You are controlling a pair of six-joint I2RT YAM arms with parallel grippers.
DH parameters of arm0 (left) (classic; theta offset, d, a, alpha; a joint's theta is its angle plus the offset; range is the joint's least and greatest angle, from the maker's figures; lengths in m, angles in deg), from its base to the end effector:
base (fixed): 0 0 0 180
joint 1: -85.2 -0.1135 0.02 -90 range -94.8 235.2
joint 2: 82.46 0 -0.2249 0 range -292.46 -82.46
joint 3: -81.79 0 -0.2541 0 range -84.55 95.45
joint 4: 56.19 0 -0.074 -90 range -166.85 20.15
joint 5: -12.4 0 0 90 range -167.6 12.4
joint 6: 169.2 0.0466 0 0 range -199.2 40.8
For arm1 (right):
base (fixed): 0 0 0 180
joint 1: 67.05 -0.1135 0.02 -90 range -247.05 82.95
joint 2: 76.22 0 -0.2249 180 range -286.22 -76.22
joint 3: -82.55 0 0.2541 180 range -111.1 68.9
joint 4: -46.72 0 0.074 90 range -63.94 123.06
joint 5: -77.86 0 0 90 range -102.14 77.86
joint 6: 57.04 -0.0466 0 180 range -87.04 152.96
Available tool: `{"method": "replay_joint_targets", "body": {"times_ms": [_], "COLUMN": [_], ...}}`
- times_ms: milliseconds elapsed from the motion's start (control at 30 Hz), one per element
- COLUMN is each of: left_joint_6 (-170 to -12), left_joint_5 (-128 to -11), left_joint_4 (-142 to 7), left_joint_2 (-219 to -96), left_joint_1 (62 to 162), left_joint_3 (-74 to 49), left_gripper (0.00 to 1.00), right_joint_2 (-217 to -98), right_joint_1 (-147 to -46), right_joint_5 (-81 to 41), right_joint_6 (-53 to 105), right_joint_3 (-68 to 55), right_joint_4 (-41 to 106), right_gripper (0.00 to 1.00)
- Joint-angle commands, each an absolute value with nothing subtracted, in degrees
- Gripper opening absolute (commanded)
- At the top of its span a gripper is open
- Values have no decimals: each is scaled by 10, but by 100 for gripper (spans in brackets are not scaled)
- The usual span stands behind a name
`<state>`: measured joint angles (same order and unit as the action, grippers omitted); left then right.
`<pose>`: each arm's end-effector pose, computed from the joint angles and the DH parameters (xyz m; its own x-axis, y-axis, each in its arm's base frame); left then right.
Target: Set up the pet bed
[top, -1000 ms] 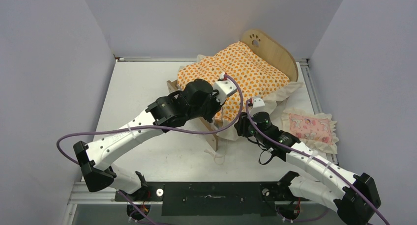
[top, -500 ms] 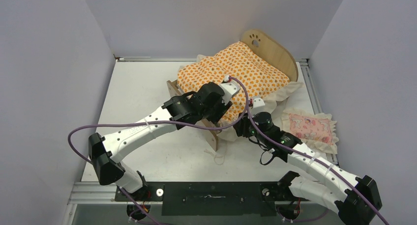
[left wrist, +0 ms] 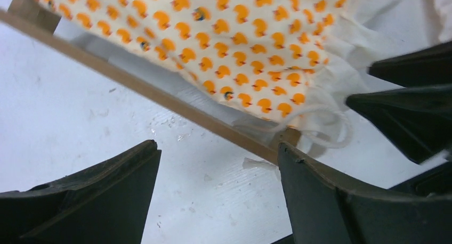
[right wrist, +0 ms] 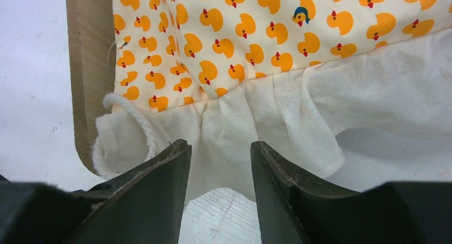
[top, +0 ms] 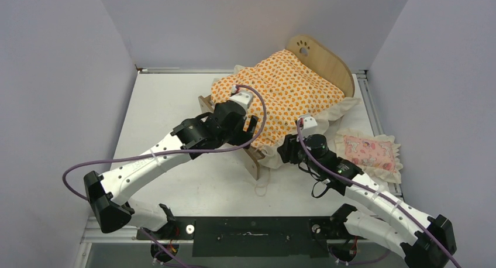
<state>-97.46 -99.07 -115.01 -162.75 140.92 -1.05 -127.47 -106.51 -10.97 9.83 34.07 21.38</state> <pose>0.1901 -0.2486 0.3305 -0.5505 0.2898 -0.7829 0.4667 0.8844 -0.0007 0.1854 0.1514 0.2198 -0.5787 0.0323 -0.8149 -0.4286 0.8380 0.3376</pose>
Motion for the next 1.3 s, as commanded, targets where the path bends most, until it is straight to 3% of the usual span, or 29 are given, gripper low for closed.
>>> {"method": "replay_joint_targets", "body": {"times_ms": [0,300,500,600,800,967,1167,1267], "left_joint_6": [-1105,-1166,-1131,-1083,-997,-995,-1041,-1054], "left_joint_5": [-976,-938,-944,-941,-937,-899,-891,-904], "left_joint_4": [-1118,-975,-953,-946,-929,-940,-966,-987], "left_joint_2": [-1585,-1604,-1629,-1630,-1641,-1653,-1592,-1560], "left_joint_1": [1354,1330,1275,1248,1204,1170,1171,1168], "left_joint_3": [-97,-209,-215,-210,-195,-171,-186,-198], "left_gripper": [78,71,30,19,11,15,54,65], "right_joint_2": [-1245,-1206,-1204,-1228,-1296,-1357,-1430,-1484], "right_joint_1": [-1067,-1088,-1154,-1188,-1214,-1216,-1238,-1249], "right_joint_5": [-134,-170,-155,-148,-126,-100,-108,-102], "right_joint_6": [101,93,115,127,162,170,175,175], "right_joint_3": [337,380,417,432,485,503,499,459], "right_joint_4": [224,251,299,335,478,558,645,674], "right_gripper": [46,46,47,48,46,42,37,34]}}
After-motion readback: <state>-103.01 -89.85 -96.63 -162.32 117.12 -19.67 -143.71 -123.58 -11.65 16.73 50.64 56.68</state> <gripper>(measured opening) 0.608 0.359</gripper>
